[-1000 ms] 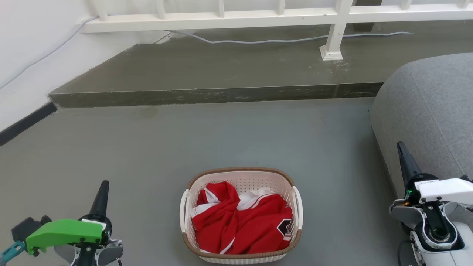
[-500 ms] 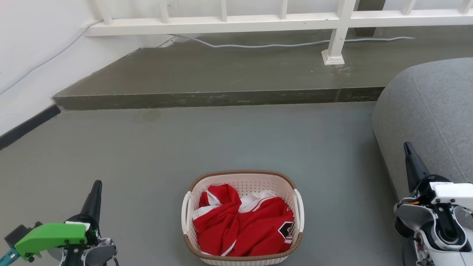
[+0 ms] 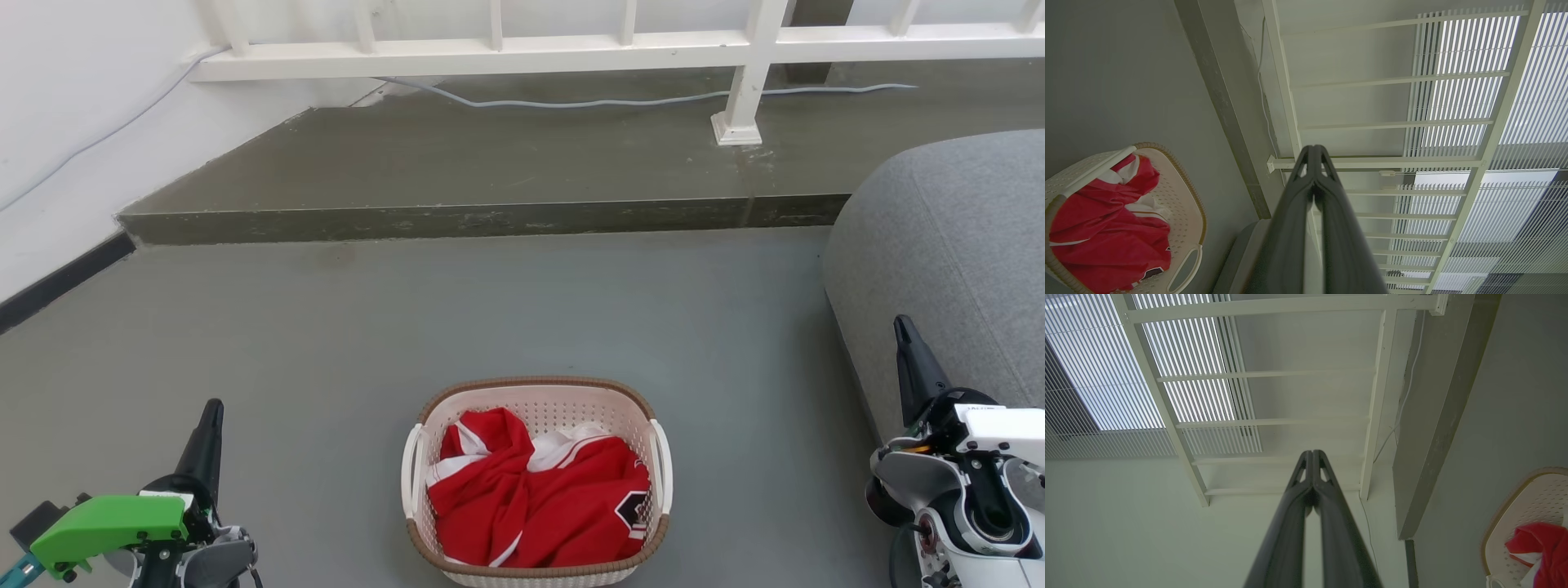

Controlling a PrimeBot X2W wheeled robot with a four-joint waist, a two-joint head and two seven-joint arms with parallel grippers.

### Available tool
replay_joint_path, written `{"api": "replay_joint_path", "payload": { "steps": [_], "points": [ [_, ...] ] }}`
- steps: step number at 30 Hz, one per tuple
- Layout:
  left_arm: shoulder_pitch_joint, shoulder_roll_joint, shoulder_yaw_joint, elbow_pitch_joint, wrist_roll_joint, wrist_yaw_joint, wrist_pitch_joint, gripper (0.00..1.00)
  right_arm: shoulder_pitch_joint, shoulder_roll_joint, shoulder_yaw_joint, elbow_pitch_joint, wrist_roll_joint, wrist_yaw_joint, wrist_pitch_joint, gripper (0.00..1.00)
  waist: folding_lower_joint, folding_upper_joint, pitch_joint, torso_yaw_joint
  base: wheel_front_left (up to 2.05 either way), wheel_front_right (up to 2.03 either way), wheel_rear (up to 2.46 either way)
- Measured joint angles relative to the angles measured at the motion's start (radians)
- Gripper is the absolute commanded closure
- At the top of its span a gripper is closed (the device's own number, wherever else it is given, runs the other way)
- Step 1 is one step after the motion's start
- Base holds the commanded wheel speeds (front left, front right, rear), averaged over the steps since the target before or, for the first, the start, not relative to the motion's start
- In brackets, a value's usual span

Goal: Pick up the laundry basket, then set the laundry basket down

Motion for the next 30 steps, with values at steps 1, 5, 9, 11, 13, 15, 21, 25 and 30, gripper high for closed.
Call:
{"api": "replay_joint_path", "payload": {
  "steps": [1,5,9,11,13,15,21,25,30],
  "points": [
    [0.000,0.000,0.000,0.001,0.000,0.000,0.001,1.00,0.000,0.000,0.000,0.000,0.000,0.000,0.000,1.00,0.0000,0.0000,0.000,0.000,0.00,0.00,0.00],
    [0.000,-0.001,0.001,0.004,0.000,0.000,0.001,1.00,0.000,0.000,0.000,0.001,0.000,0.000,0.000,1.00,0.0000,0.0000,0.000,0.000,0.00,0.00,0.00],
    [0.000,-0.001,0.001,0.005,0.000,0.000,0.001,1.00,0.000,0.000,-0.001,0.002,0.000,0.000,0.000,1.00,0.0000,0.0000,0.000,0.000,0.00,0.00,0.00],
    [0.000,-0.001,0.001,0.006,0.000,0.000,0.001,1.00,0.000,0.000,-0.001,0.002,0.000,0.000,0.000,1.00,0.0000,0.0000,0.000,0.000,0.00,0.00,0.00],
    [0.000,-0.001,0.002,0.006,0.000,0.000,0.001,1.00,0.000,0.001,-0.001,0.003,0.000,0.000,0.000,1.00,0.0000,0.0000,0.000,0.000,0.00,0.00,0.00],
    [0.000,-0.001,0.002,0.007,0.000,0.000,0.001,1.00,0.000,0.001,-0.001,0.004,0.000,0.000,0.000,1.00,0.0000,0.0000,0.000,0.000,0.00,0.00,0.00],
    [-0.001,-0.002,0.002,0.008,0.000,0.000,0.001,1.00,0.000,0.001,-0.002,0.006,0.000,0.000,0.000,1.00,0.0000,0.0000,0.000,0.000,0.00,0.00,0.00],
    [-0.002,-0.002,0.003,0.009,0.000,0.000,0.001,1.00,0.000,0.001,-0.003,0.007,0.000,0.000,0.000,1.00,0.0000,0.0000,0.000,0.000,0.00,0.00,0.00],
    [-0.002,-0.002,0.004,0.009,0.000,0.000,0.005,1.00,0.000,0.002,-0.004,0.007,0.000,0.000,0.000,1.00,0.0000,0.0000,0.000,0.000,0.00,0.00,0.00]
  ]
}}
